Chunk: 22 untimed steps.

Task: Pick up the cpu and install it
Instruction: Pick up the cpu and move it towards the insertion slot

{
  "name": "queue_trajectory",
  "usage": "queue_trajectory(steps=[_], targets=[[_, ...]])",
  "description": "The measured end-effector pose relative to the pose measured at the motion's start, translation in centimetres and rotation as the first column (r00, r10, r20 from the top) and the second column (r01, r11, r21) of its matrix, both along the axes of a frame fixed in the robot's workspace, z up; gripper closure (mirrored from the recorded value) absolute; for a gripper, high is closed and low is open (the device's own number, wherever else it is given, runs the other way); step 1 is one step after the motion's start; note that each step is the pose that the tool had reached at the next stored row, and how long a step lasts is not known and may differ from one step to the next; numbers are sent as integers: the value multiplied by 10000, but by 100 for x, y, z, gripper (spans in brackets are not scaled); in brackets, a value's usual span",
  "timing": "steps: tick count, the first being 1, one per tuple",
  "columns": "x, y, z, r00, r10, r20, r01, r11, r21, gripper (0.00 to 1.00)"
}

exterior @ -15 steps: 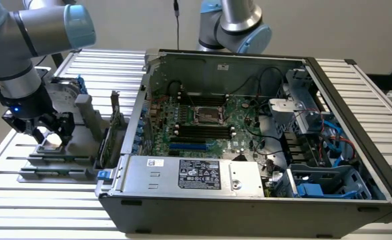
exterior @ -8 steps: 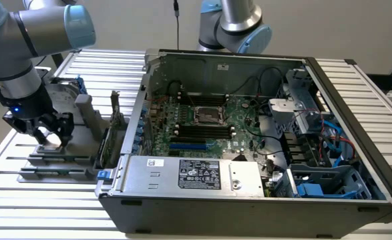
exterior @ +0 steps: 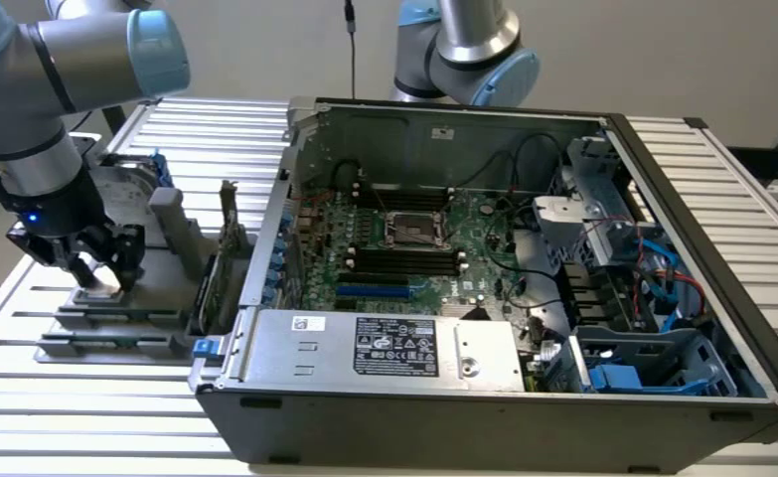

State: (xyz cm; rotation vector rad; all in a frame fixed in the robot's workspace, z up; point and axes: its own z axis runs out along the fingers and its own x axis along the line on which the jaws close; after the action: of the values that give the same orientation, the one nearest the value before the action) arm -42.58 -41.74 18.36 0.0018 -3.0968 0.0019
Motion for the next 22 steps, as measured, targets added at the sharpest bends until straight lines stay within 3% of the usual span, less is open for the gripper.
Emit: queue_trajectory(steps=[6, 11, 22], targets=[[0, 0, 22, 10000, 16, 1, -16, 10000, 0, 45], [0, 0, 115, 10000, 24, 1, -24, 10000, 0, 45], [11, 0, 588, 10000, 55, 0, -55, 10000, 1, 45]])
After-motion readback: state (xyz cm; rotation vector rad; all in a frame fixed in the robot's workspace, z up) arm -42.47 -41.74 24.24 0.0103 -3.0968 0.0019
